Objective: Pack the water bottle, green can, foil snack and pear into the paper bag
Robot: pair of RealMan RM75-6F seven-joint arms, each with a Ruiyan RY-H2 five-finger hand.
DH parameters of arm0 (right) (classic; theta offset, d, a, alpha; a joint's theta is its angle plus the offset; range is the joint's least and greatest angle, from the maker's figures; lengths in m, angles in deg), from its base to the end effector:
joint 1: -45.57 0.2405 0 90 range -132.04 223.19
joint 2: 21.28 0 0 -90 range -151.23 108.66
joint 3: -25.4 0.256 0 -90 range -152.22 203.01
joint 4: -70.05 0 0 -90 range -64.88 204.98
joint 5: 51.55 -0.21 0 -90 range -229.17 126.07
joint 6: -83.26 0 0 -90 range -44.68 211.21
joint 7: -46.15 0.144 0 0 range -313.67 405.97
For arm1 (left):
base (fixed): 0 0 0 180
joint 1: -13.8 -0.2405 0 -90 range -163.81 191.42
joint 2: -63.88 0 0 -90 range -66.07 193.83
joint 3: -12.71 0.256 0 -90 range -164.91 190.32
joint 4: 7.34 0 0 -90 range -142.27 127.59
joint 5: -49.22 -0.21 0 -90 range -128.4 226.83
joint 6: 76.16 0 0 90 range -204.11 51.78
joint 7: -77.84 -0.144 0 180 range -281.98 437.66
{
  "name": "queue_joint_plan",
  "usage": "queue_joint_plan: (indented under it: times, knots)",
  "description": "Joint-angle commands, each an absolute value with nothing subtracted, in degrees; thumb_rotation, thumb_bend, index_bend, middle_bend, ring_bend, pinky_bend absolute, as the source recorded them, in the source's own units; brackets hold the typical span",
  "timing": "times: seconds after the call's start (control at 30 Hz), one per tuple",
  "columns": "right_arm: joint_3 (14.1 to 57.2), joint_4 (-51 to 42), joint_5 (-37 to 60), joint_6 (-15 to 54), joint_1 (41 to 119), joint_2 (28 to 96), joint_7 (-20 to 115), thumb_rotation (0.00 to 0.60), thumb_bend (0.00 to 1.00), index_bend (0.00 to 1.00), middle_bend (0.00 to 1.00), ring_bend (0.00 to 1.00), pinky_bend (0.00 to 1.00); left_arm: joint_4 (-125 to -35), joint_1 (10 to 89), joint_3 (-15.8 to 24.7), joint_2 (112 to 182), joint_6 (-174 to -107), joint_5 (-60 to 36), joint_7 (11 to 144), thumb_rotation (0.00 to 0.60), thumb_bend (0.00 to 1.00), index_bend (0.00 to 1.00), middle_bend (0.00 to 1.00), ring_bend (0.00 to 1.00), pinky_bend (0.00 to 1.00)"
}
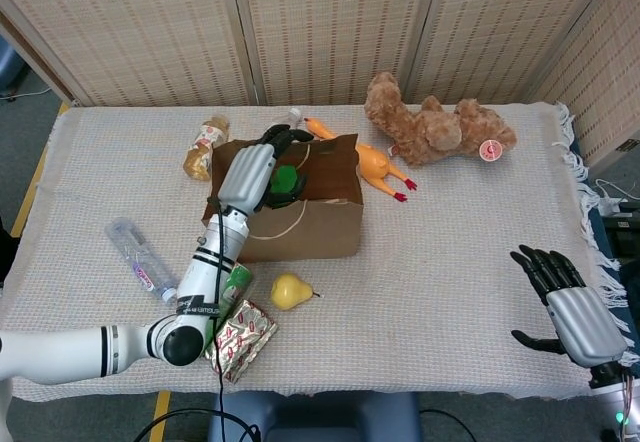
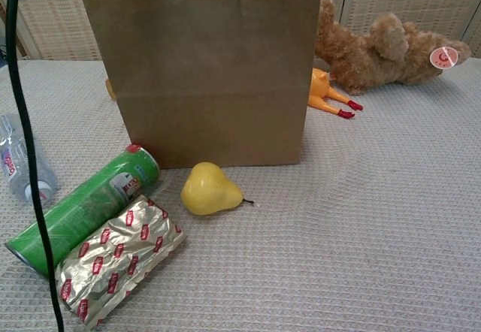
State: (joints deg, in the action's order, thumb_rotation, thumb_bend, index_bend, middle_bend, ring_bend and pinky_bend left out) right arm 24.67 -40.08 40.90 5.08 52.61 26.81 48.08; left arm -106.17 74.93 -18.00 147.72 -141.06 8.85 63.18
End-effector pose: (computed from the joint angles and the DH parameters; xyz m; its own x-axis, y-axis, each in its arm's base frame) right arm -0.2560 -0.1706 0.1855 0.3622 -0.1745 0.9156 -0.9291 -0.1460 0.3397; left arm 0.0298 0.3958 0.0749 -0.1171 0.1375 0.9836 0.9206 -0.3565 0.1594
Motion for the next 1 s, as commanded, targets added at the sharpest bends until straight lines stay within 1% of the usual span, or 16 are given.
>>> queue_joint_plan:
  times: [0.03, 0.17, 0.27, 0.37, 0.5, 0.63, 0.73, 0.77, 0.8, 0.87, 1.0]
  knots:
    - [24.5, -40.4, 41.5, 4.5, 52.4, 26.7, 47.9, 0.6, 0.02, 0.0, 0.0, 0.0, 0.0, -107.0, 74.4, -18.0, 147.2, -141.4, 9.2, 63.2, 0.6, 0.46, 0.22, 0.21, 0.09, 0.23]
    - [24.4, -40.5, 41.6, 4.4, 52.3, 26.7, 47.9, 0.6, 0.02, 0.0, 0.0, 0.0, 0.0, -108.3, 73.6, -18.5, 146.3, -142.0, 9.5, 64.3, 0.6, 0.46, 0.21, 0.2, 0.09, 0.23]
    - [24.3, -40.3, 41.5, 4.8, 52.5, 26.8, 47.8, 0.6, 0.02, 0.0, 0.0, 0.0, 0.0, -109.9, 72.2, -19.0, 144.6, -142.8, 8.8, 65.3, 0.6, 0.46, 0.21, 0.2, 0.09, 0.23]
    - [24.3, -39.9, 41.2, 5.2, 52.6, 27.1, 47.6, 0.6, 0.02, 0.0, 0.0, 0.0, 0.0, -112.6, 69.7, -20.4, 141.7, -144.2, 7.8, 67.9, 0.6, 0.46, 0.21, 0.2, 0.09, 0.23]
    - [24.3, -39.6, 40.9, 5.5, 52.7, 27.3, 47.7, 0.6, 0.02, 0.0, 0.0, 0.0, 0.0, -116.8, 64.9, -22.0, 137.0, -146.6, 6.5, 71.8, 0.6, 0.46, 0.21, 0.21, 0.1, 0.23]
    - [24.3, -39.6, 41.0, 5.4, 52.8, 27.3, 47.6, 0.6, 0.02, 0.0, 0.0, 0.0, 0.0, -121.7, 57.7, -22.8, 131.2, -149.1, 5.7, 77.2, 0.6, 0.46, 0.22, 0.21, 0.1, 0.24]
    - [24.3, -39.7, 41.1, 5.4, 52.8, 27.4, 47.4, 0.6, 0.02, 0.0, 0.0, 0.0, 0.0, -122.8, 55.3, -22.8, 129.4, -149.8, 5.5, 79.0, 0.6, 0.46, 0.22, 0.21, 0.1, 0.24]
    - [24.2, -39.7, 41.2, 5.6, 52.8, 27.5, 47.2, 0.6, 0.02, 0.0, 0.0, 0.0, 0.0, -123.2, 52.4, -21.8, 127.6, -150.9, 6.2, 79.6, 0.6, 0.46, 0.22, 0.21, 0.1, 0.24]
    - [24.1, -39.8, 41.2, 5.7, 52.8, 27.6, 47.0, 0.6, 0.02, 0.0, 0.0, 0.0, 0.0, -124.1, 50.5, -21.0, 125.9, -150.5, 5.6, 80.4, 0.6, 0.47, 0.22, 0.21, 0.1, 0.24]
    - [24.1, -39.9, 41.3, 6.0, 53.0, 27.8, 46.7, 0.6, 0.02, 0.0, 0.0, 0.0, 0.0, -124.1, 47.0, -17.6, 122.7, -148.2, 3.1, 81.0, 0.6, 0.47, 0.22, 0.21, 0.1, 0.24]
    - [23.8, -40.5, 42.0, 6.4, 53.2, 27.9, 45.9, 0.6, 0.02, 0.0, 0.0, 0.0, 0.0, -119.2, 42.7, -8.4, 121.1, -144.0, -6.9, 81.0, 0.6, 0.47, 0.19, 0.2, 0.1, 0.24]
